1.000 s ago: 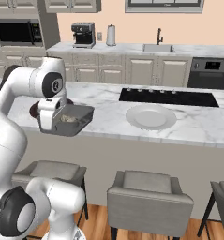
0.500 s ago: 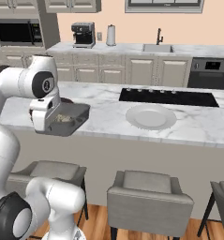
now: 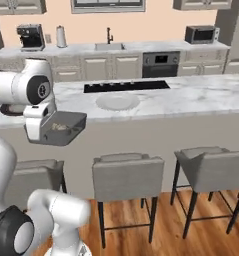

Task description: Place two dumplings into each of the tupperware containers and then place the containers in the fridge.

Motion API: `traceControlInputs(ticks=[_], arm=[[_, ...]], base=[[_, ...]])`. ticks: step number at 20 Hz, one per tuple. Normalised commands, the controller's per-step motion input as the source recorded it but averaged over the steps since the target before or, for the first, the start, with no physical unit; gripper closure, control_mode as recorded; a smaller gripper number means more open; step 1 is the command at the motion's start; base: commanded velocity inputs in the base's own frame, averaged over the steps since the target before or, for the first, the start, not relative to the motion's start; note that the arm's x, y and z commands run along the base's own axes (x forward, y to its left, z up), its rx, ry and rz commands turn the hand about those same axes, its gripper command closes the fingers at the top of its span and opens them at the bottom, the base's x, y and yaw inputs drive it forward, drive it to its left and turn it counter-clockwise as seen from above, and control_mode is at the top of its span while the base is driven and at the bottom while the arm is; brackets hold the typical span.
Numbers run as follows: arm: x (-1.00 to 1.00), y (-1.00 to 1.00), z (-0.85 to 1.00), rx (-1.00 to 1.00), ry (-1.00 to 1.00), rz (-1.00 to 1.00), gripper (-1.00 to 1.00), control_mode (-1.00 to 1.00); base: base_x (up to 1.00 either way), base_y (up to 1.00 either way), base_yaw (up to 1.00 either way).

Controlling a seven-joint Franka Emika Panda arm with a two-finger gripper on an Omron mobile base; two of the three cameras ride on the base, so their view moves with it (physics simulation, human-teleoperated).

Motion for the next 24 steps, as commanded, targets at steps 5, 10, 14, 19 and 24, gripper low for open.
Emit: traceControlInputs(ticks=[5, 10, 14, 19, 24], arm=[[0.00, 0.00, 0.00, 0.00, 0.00, 0.00, 1.00, 1.00], [0.00, 0.00, 0.00, 0.00, 0.00, 0.00, 1.00, 1.00], [0.00, 0.00, 0.00, 0.00, 0.00, 0.00, 1.00, 1.00], [0.00, 0.00, 0.00, 0.00, 0.00, 0.00, 1.00, 1.00], [0.00, 0.00, 0.00, 0.00, 0.00, 0.00, 1.00, 1.00]], base=[[-0.20, 0.00, -1.00], [-0.09, 0.00, -0.99], [0.00, 0.00, -0.91], [0.22, -0.03, -0.65], [0.76, -0.63, -0.01]])
